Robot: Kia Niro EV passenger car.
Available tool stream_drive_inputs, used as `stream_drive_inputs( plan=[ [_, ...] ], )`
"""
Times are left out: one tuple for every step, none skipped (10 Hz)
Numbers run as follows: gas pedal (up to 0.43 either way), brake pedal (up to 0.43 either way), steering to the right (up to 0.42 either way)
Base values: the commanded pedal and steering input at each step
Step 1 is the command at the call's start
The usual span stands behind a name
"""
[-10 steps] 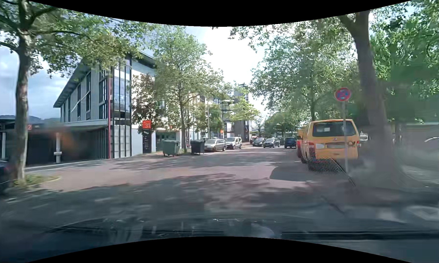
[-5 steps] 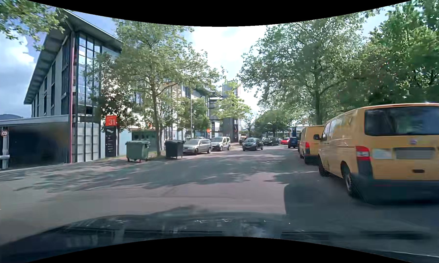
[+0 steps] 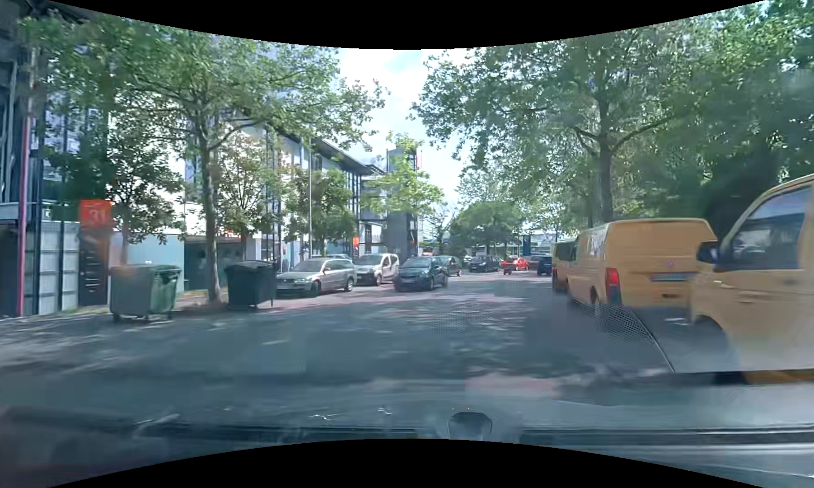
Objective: Follow the waypoints while adhering to traffic rules and regulations
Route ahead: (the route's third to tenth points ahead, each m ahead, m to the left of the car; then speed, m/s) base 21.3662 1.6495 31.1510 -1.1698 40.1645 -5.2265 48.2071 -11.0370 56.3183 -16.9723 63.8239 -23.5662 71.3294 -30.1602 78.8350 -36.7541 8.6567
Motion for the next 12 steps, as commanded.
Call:
stream_drive_inputs(
  plan=[
    [0.067,0.0,0.066],
    [0.079,0.0,0.066],
    [0.079,0.0,0.066],
    [0.079,0.0,0.066],
    [0.079,0.0,0.065],
    [0.079,0.0,0.065],
    [0.079,0.0,0.065],
    [0.079,0.0,0.064],
    [0.079,0.0,0.061],
    [0.087,0.0,0.06],
    [0.087,0.0,0.059],
    [0.087,0.0,0.059]
  ],
)
